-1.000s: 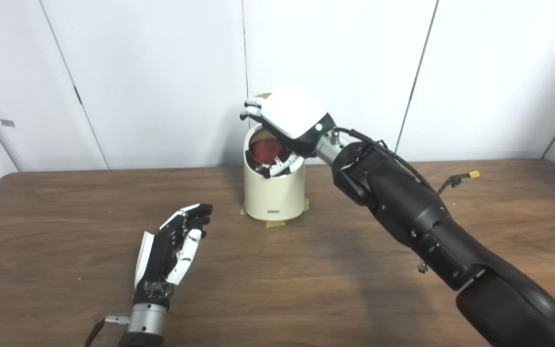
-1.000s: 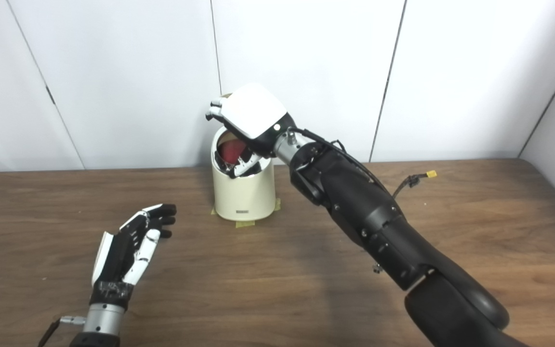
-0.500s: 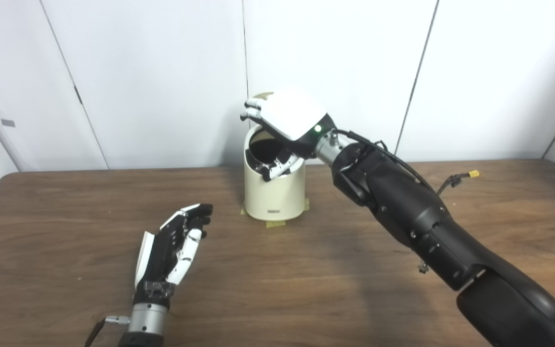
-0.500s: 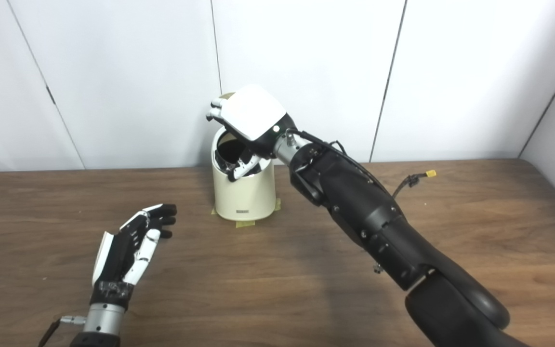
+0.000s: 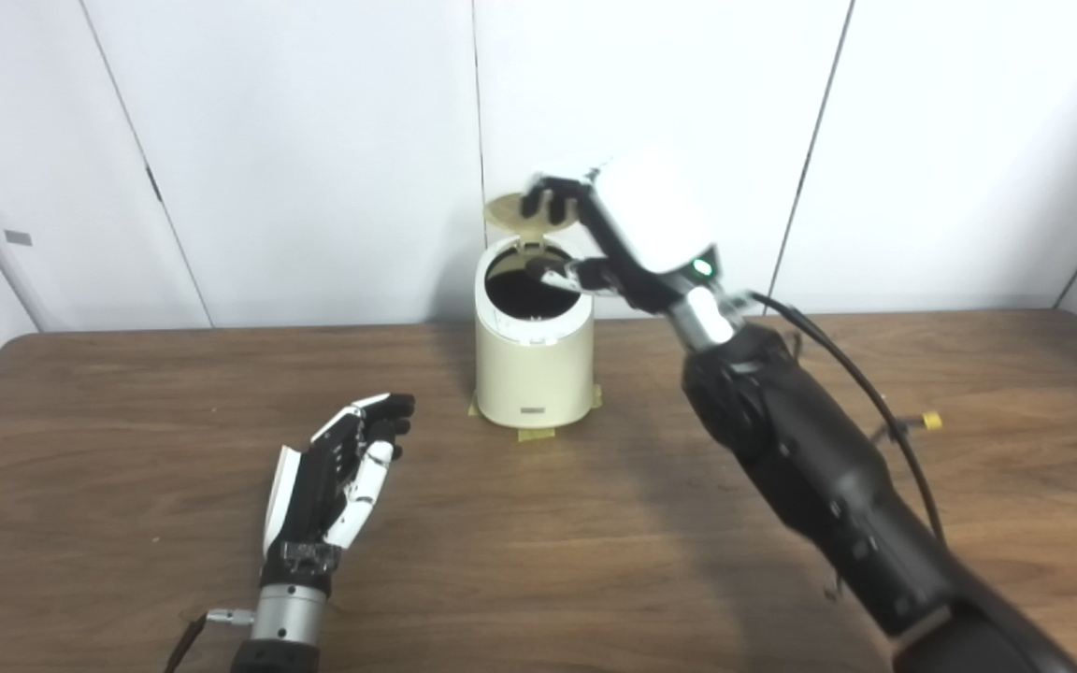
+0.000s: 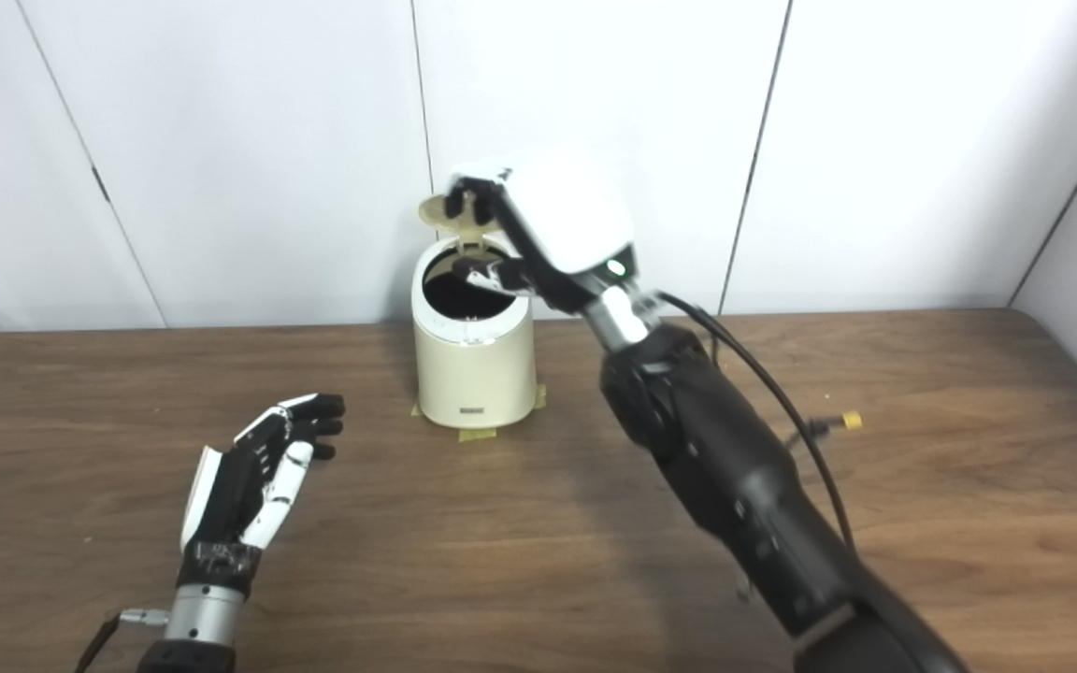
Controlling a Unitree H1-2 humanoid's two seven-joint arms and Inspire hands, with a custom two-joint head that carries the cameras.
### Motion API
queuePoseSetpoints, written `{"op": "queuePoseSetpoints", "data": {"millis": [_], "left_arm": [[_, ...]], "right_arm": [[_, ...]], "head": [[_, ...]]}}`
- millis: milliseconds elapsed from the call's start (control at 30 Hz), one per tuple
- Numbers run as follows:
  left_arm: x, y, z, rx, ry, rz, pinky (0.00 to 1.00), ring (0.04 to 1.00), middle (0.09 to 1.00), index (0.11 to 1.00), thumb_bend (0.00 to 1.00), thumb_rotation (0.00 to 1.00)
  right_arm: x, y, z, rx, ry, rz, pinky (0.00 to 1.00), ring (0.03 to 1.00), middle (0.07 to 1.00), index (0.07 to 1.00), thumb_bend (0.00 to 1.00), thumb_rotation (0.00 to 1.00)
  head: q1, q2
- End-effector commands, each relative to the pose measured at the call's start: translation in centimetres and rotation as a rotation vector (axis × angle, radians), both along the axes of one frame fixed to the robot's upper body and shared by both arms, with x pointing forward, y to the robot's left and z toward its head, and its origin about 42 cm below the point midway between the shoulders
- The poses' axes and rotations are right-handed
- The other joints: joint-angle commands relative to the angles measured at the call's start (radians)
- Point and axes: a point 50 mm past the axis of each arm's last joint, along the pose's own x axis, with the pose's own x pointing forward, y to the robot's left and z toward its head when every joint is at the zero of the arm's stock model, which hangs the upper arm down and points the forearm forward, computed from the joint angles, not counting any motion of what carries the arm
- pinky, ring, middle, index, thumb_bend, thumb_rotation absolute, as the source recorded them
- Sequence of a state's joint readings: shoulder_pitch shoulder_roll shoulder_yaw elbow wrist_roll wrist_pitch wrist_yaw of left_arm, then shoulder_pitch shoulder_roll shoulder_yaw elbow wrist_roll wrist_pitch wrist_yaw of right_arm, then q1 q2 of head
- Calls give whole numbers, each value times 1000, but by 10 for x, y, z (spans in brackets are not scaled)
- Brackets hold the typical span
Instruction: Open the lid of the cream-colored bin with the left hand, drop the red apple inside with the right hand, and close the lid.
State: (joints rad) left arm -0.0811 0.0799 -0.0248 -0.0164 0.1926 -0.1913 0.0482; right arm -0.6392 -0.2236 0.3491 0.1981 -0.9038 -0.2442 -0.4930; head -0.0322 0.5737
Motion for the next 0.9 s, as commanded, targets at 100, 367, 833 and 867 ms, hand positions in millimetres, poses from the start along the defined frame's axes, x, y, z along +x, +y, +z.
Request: {"op": "queuePoseSetpoints", "data": {"millis": [100, 367, 833, 867], "left_arm": [[3, 3, 1, 22, -35, 21, 623, 697, 709, 687, 294, 707], [5, 8, 2, 35, -40, 38, 615, 686, 704, 679, 289, 724], [8, 23, 9, 85, -45, 29, 654, 732, 751, 726, 335, 769], [10, 23, 14, 102, -56, 30, 656, 734, 757, 737, 338, 778]], "right_arm": [[-26, -35, -24, 73, 207, 176, 561, 694, 758, 727, 685, 526], [-76, -71, -83, 218, 428, 180, 797, 910, 941, 915, 714, 744], [-98, -89, -123, 267, 577, 113, 969, 997, 1000, 1000, 742, 798], [-97, -89, -123, 265, 582, 110, 972, 999, 1000, 1000, 759, 800]], "head": [[1, 1], [7, 1], [-12, 5], [-13, 5]]}}
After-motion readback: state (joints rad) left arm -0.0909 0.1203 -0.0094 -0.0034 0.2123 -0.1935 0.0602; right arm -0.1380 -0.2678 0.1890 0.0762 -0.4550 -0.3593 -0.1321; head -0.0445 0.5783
